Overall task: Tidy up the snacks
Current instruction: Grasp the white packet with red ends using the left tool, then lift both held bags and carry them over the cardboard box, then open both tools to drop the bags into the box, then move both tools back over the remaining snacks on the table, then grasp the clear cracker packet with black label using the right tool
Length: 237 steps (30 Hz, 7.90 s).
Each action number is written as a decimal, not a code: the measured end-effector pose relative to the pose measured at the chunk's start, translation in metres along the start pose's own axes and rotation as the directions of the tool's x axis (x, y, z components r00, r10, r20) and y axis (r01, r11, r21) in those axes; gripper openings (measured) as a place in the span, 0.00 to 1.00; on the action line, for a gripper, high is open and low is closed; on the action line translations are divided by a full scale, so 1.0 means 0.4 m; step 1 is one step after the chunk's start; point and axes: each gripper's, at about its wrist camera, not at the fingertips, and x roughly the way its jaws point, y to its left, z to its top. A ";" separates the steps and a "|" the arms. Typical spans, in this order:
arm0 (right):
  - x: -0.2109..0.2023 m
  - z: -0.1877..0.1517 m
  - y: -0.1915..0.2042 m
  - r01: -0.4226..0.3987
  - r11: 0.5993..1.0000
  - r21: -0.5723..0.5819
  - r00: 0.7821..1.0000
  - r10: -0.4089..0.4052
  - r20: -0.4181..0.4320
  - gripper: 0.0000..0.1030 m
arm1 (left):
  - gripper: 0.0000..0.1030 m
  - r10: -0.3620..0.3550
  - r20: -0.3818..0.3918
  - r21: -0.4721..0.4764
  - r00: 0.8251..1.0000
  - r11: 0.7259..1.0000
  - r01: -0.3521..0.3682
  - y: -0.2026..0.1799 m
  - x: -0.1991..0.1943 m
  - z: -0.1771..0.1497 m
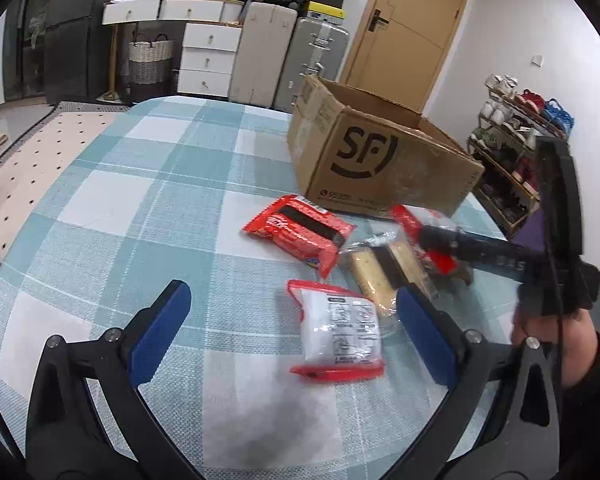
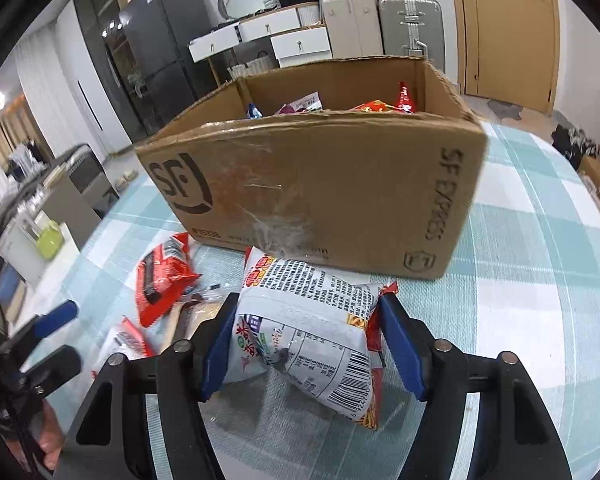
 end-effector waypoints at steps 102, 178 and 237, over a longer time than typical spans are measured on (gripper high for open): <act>-0.614 0.148 0.131 -0.305 0.948 -0.093 0.888 0.318 0.332 0.65 | 0.43 -0.044 0.156 0.282 0.987 0.959 -0.002 -0.248 -0.405 0.383; -0.390 0.151 -0.018 -0.196 0.980 -0.011 0.933 0.190 0.306 0.92 | 0.85 0.066 0.044 0.156 0.997 0.985 -0.072 -0.116 -0.045 0.367; 0.016 -0.084 0.192 -0.023 0.983 -0.183 1.000 0.022 -0.006 0.98 | 1.00 0.076 0.003 -0.059 0.997 0.995 -0.075 0.105 0.053 0.022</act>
